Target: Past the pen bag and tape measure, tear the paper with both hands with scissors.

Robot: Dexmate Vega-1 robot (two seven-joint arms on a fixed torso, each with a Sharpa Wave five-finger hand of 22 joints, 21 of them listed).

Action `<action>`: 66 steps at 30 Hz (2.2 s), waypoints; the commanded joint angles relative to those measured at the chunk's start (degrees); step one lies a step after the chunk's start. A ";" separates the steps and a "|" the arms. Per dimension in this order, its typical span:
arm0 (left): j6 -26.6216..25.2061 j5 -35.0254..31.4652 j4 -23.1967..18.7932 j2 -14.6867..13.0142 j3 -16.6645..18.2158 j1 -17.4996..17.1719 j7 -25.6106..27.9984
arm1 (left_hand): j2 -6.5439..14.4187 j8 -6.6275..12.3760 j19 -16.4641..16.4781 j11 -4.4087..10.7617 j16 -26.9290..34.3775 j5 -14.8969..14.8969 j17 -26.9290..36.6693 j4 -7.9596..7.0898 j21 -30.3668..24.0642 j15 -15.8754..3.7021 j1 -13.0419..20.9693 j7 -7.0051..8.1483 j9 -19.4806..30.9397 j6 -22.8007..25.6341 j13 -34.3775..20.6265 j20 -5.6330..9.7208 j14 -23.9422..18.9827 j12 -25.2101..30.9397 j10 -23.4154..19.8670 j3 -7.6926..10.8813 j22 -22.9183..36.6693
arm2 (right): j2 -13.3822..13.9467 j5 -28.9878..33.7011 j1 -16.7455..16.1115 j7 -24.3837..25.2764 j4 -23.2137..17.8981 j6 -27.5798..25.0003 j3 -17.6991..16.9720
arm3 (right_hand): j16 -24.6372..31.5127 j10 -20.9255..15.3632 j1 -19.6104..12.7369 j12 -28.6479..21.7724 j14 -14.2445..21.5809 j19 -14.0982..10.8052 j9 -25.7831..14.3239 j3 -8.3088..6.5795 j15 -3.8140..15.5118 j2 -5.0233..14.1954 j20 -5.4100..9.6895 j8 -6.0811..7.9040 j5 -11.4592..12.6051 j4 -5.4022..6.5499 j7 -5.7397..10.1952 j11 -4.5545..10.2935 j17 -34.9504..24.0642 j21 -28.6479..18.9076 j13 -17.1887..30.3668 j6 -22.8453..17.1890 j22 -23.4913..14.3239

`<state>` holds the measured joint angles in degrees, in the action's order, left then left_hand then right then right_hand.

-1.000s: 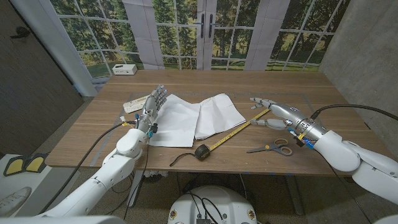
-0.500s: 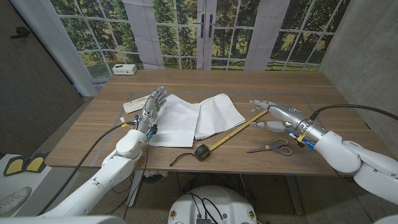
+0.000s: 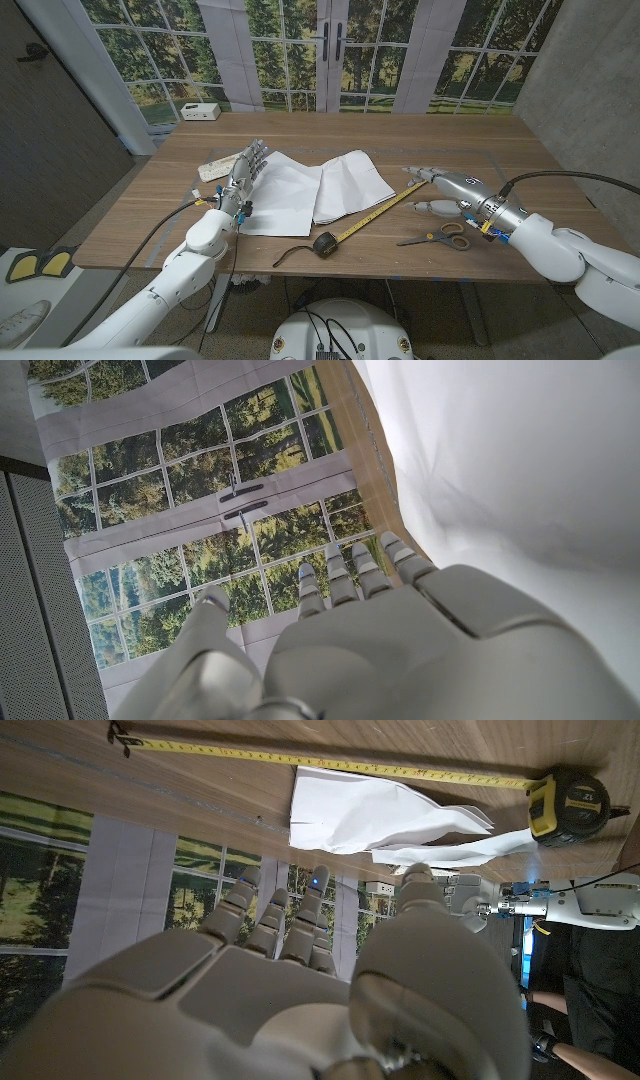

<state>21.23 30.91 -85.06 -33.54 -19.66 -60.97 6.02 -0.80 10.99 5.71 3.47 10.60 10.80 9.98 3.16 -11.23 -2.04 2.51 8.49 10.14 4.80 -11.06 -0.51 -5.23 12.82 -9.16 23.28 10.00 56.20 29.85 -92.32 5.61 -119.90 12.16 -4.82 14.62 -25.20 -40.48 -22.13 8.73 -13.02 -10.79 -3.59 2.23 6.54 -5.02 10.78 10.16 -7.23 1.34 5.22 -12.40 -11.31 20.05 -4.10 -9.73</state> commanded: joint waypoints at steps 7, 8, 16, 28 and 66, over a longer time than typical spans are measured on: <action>-0.39 0.07 -0.35 0.20 -0.34 -0.46 0.15 | 0.55 -0.06 0.42 -0.07 -0.04 0.40 0.12 -0.04 -0.02 -3.07 -0.38 0.30 0.17 0.52 -0.32 0.13 -0.05 0.06 -0.54 -0.11 0.13 | 1.17 2.31 -2.00 -4.53 -1.04 -0.78 -1.24 | -0.46 0.12 -0.31 -0.93 0.72 -0.38 -0.32 -0.15 4.77 -1.09 -0.54 -0.76 0.37 -0.56 -0.38 0.03 -0.07 -0.20 0.58 3.03 -0.32; -0.39 0.09 -0.33 0.20 -0.35 -0.48 0.12 | 0.56 -0.05 0.40 -0.11 -0.03 0.40 0.12 -0.04 -0.01 -3.06 -0.38 0.27 0.17 0.55 -0.32 0.12 -0.08 0.06 -0.53 -0.11 0.13 | 0.80 2.20 -1.99 -4.29 -0.98 -0.79 -1.16 | -1.30 2.91 -0.89 -0.44 -0.65 0.16 -0.31 -0.29 4.11 -1.28 -0.61 -1.23 0.49 -0.76 -1.06 -0.51 -0.17 0.08 0.93 7.00 -0.31; -0.32 0.19 -0.26 0.18 -0.33 -0.76 0.12 | 0.74 -0.05 0.47 -0.09 0.01 0.41 0.11 -0.06 -0.03 -3.16 -0.36 0.32 0.17 0.59 -0.32 0.17 -0.18 0.10 -0.73 -0.07 0.13 | 1.00 4.57 -2.56 -3.90 -1.04 -0.13 -1.39 | -1.69 3.99 -4.57 -0.92 -0.55 0.42 -0.35 -2.18 4.56 0.12 -0.23 -0.91 0.68 -2.01 -1.07 0.05 -0.13 0.20 1.52 10.09 -0.27; 0.04 0.77 0.28 0.44 -0.21 -1.34 0.02 | 0.97 -0.05 0.53 -0.13 0.02 0.42 0.11 -0.08 -0.04 -3.18 -0.36 0.36 0.17 0.69 -0.32 0.24 -0.29 0.08 -0.82 -0.04 0.13 | 1.23 4.78 -3.64 -6.75 -1.70 -0.64 -2.28 | -2.92 6.74 -13.14 -2.66 -2.15 2.01 -0.52 -8.06 3.69 3.29 -0.73 -0.67 4.53 -2.58 -2.27 -0.85 -0.48 0.56 3.68 15.13 -0.21; 0.69 0.92 0.32 0.67 -0.15 -2.07 0.13 | 1.32 -0.03 0.61 0.10 0.01 0.39 0.10 -0.06 -0.03 -3.32 -0.34 0.19 0.16 1.15 -0.33 0.27 -0.47 0.05 -1.17 -0.04 0.13 | 2.86 8.19 -5.58 -14.84 -4.44 -7.28 -1.94 | -3.46 22.76 -11.94 -12.35 -9.71 7.89 -1.01 -18.35 0.07 1.90 -3.48 -0.43 28.10 0.99 -2.84 -3.30 -6.06 0.95 19.98 23.46 -0.02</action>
<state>21.59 31.72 -84.76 -32.85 -19.94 -62.72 6.17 0.05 10.99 5.92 3.48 10.60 10.80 9.98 3.16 -11.24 -2.05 2.14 8.60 10.14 5.73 -11.06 -0.30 -5.23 12.82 -9.77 23.28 10.00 58.19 36.82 -97.25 -7.53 -123.45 7.33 -7.01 11.40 -3.03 -53.16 -34.11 -0.33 -5.49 -11.61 -21.50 2.03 8.39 -8.19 10.39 37.73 -6.42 -1.34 1.93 -18.24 -10.57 39.55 9.83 -9.59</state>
